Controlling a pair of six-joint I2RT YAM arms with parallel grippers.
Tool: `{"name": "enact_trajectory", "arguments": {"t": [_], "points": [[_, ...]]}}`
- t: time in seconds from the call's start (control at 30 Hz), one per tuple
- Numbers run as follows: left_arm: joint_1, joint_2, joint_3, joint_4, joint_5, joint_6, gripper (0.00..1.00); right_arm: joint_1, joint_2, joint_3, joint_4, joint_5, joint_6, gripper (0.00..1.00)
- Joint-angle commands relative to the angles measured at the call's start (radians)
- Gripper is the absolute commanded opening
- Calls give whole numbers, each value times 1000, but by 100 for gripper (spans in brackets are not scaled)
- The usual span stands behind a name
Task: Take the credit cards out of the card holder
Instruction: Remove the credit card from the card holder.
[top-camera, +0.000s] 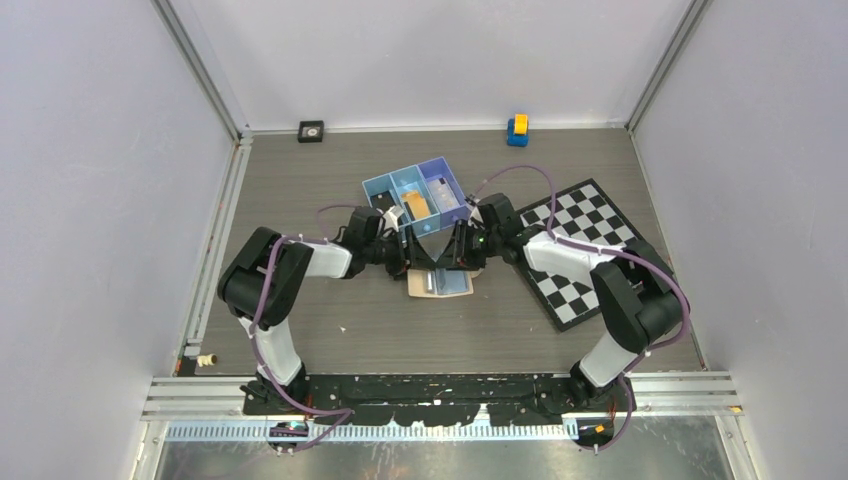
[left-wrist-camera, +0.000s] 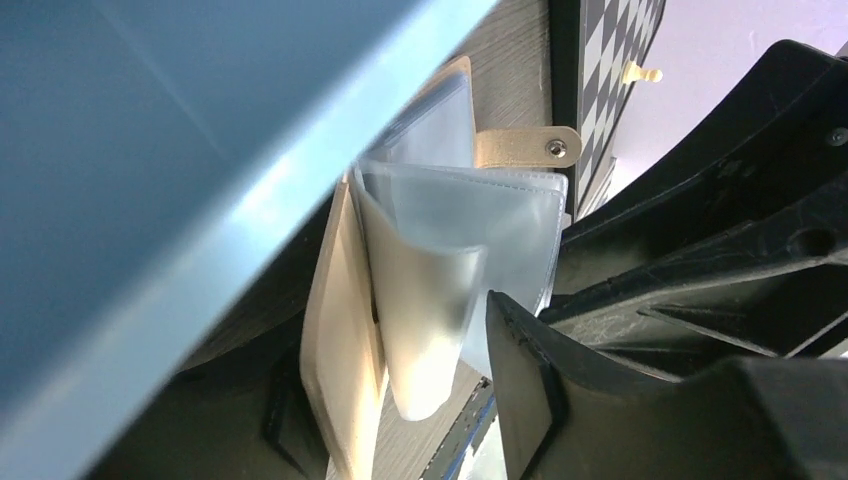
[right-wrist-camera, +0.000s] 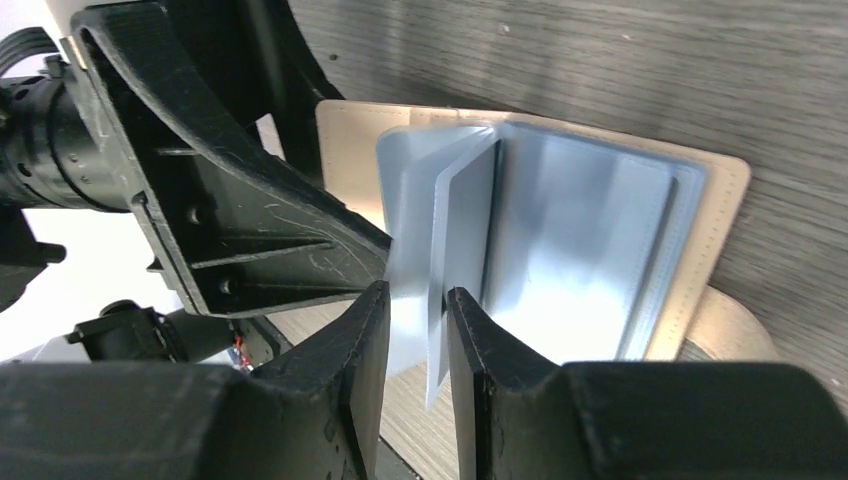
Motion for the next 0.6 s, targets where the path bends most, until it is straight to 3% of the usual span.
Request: {"name": "enact_trajectory", "arguments": {"t": [0.0,0.2,0.33,0.43,0.57], "points": [[-2,-34,28,-25,-5,18,56,2,32,-1,138,-94,43,33],[22,-58,0,3,19,-7,77,4,39,-16,205,-140,71,36],[74,-88,-53,66,47,-44,78,10,49,-22,239,-156,79,35],[90,-114,-71,82,61,-48,90,24,66,-18,259,-164,80,35],[92,-117,-76,89,67,-48,94,41,101,-2,264,-161,76,32]]}}
